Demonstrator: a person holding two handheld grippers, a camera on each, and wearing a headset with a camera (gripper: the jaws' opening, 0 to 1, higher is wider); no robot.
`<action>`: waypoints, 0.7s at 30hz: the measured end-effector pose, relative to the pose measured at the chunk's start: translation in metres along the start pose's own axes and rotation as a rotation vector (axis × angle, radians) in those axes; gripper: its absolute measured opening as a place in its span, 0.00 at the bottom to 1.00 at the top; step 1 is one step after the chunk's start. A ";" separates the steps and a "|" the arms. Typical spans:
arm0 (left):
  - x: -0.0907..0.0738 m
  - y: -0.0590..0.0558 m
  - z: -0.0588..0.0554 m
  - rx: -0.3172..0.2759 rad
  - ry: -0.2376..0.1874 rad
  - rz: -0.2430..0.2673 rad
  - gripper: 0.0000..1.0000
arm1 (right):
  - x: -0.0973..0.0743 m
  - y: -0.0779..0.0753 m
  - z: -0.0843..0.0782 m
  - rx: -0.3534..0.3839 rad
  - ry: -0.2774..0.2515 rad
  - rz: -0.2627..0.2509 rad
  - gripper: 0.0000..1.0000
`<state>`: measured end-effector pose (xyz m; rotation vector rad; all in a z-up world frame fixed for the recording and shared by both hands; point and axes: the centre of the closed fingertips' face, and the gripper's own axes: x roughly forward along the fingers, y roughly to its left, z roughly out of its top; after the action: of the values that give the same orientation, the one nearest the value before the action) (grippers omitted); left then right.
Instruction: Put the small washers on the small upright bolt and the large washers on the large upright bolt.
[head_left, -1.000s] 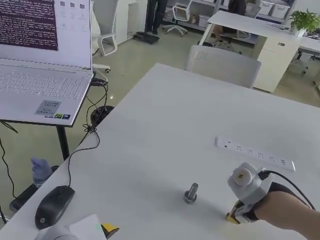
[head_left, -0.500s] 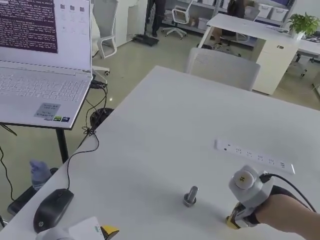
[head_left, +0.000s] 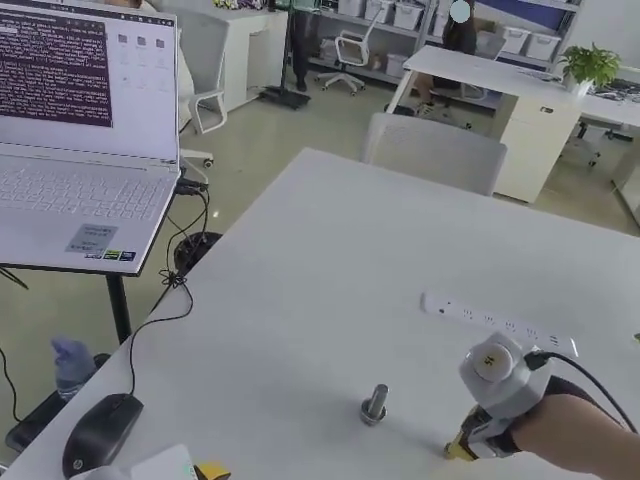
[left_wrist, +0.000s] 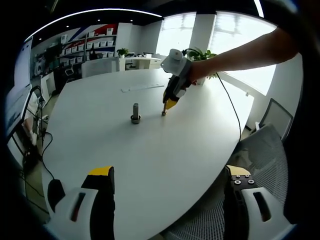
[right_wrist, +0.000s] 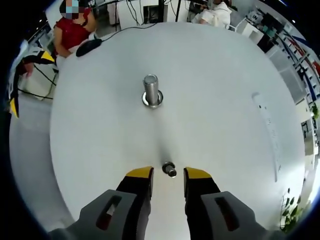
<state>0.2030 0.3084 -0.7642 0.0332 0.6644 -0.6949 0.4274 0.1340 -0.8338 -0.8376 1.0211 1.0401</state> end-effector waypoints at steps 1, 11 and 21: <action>0.000 -0.001 0.000 0.002 0.001 -0.002 0.91 | -0.005 -0.001 0.002 0.004 -0.022 -0.011 0.26; -0.005 -0.005 0.004 0.015 -0.004 -0.002 0.91 | -0.042 0.005 0.008 0.060 -0.160 -0.042 0.27; -0.011 -0.006 0.002 0.008 -0.004 0.003 0.91 | -0.081 0.021 -0.007 0.162 -0.311 -0.072 0.31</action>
<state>0.1948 0.3096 -0.7553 0.0396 0.6573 -0.6943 0.3926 0.1111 -0.7613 -0.5558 0.7925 0.9763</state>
